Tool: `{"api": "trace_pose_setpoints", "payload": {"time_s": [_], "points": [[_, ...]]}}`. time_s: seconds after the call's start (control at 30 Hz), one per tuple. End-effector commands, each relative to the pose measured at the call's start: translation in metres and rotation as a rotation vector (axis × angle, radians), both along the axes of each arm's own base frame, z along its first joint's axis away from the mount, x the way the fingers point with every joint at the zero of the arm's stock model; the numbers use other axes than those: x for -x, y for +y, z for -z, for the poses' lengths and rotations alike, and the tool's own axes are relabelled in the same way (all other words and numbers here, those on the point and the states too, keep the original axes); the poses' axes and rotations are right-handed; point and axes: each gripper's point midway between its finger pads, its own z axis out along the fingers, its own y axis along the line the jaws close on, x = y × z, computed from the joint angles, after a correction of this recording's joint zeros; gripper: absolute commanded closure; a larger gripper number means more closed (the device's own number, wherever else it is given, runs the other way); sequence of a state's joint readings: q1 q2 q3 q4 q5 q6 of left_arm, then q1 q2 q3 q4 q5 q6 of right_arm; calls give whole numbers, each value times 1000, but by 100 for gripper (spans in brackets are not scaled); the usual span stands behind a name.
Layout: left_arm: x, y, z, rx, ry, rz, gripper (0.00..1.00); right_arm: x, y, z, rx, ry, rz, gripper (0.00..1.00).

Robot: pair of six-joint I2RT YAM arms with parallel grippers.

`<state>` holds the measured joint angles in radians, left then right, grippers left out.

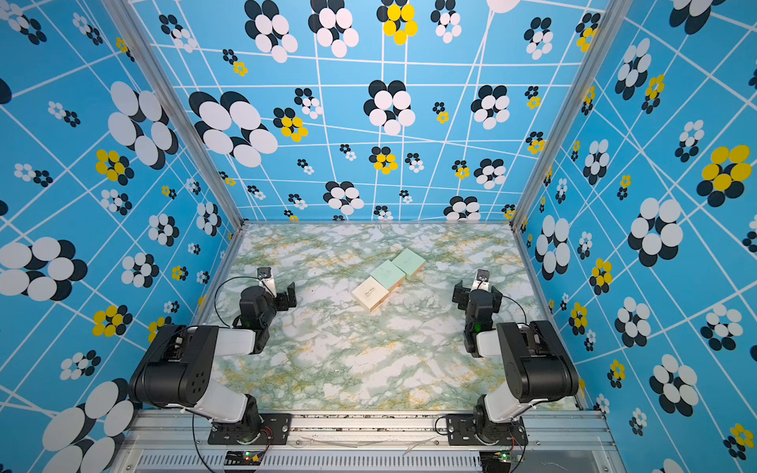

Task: Take out the earrings from the drawer-style jewelry box
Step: Move the jewelry box to the center of the board.

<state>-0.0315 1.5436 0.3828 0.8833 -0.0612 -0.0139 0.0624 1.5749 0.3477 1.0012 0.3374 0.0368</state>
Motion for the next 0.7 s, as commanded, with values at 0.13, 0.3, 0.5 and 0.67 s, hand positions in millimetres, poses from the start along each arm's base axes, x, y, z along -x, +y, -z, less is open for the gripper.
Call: {"api": "trace_pose_setpoints", "payload": {"time_s": [0.13, 0.3, 0.5, 0.67], "points": [[-3, 1, -6, -8, -20, -13, 1, -4, 4, -4, 3, -4, -32, 0], [-3, 1, -7, -8, -21, -13, 1, -4, 4, -5, 2, -7, -32, 0], [-3, 1, -6, -8, -21, -13, 1, -4, 4, -5, 3, -7, -32, 0], [-2, 1, -7, -8, -22, -13, 1, -2, 2, -5, 2, -13, -20, 0]]}}
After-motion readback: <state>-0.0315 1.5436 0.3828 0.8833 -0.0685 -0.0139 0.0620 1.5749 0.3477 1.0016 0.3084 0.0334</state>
